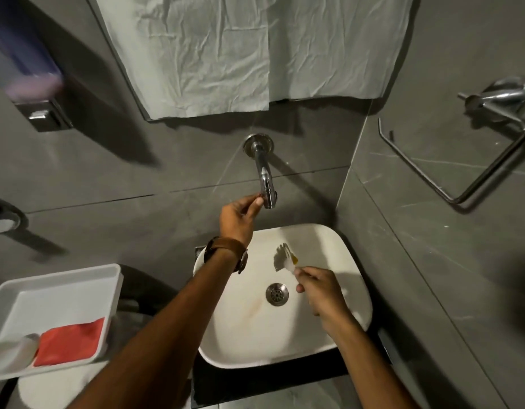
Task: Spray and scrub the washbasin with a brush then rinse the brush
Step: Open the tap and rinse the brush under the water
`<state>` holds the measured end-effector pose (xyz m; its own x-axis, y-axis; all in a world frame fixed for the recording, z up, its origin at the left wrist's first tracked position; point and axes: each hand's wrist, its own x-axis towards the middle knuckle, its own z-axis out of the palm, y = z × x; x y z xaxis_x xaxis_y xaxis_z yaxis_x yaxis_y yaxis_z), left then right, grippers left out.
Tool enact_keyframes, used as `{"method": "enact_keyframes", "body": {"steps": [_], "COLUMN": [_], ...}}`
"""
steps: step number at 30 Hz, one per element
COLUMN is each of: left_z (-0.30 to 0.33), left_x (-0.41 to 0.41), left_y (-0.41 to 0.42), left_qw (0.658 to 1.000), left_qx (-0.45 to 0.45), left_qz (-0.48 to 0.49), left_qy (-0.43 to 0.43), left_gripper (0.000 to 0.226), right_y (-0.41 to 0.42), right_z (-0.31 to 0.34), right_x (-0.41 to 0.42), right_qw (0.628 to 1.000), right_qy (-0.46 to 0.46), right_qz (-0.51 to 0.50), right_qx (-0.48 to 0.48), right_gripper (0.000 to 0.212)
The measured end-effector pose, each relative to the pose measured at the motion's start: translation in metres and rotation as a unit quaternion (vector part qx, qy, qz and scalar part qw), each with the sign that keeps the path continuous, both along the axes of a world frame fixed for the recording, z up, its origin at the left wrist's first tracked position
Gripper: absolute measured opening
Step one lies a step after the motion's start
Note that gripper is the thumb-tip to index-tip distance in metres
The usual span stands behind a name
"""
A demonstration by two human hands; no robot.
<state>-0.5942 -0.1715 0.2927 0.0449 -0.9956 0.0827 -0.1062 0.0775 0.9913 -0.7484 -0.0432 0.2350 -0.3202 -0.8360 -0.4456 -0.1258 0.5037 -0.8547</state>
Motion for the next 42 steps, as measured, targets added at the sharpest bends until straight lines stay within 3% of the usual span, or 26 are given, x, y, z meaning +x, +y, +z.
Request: {"method": "enact_keyframes", "body": {"steps": [10,14,19,22,26,29,32,42], "left_z": [0.014,0.019,0.028,0.035,0.036,0.035,0.036,0.035], "left_x": [0.007,0.005,-0.006,-0.010,-0.009,-0.003,0.004,0.006], "left_y": [-0.025,-0.023,-0.009,-0.010,-0.018,-0.024,-0.027,-0.032], "left_qw": [0.992,0.993,0.975,0.967,0.972,0.981,0.980,0.980], "left_qx": [0.075,0.063,0.004,0.012,0.044,0.071,0.084,0.089], "left_qz": [-0.044,0.011,0.046,0.053,0.033,-0.012,-0.050,-0.067], "left_qy": [-0.087,-0.098,-0.218,-0.248,-0.230,-0.181,-0.171,-0.162], "left_gripper": [0.022,0.009,0.043,0.038,0.024,0.027,0.029,0.021], "right_y": [-0.025,-0.034,-0.039,-0.040,-0.036,-0.033,-0.030,-0.008], "right_z": [0.014,0.017,0.020,0.019,0.019,0.020,0.019,0.014], "right_x": [0.006,0.010,0.017,0.019,0.017,0.014,0.010,-0.001], "right_qw": [0.999,1.000,0.999,0.996,0.995,0.995,0.996,0.996], "right_qy": [-0.027,-0.006,0.035,0.065,0.076,0.072,0.057,-0.010], "right_qz": [-0.015,-0.002,0.007,0.016,0.013,0.009,-0.003,-0.021], "right_qx": [-0.012,-0.012,-0.036,-0.056,-0.063,-0.069,-0.070,-0.083], "right_gripper": [0.020,0.023,0.024,0.017,0.008,0.018,0.010,0.020]}}
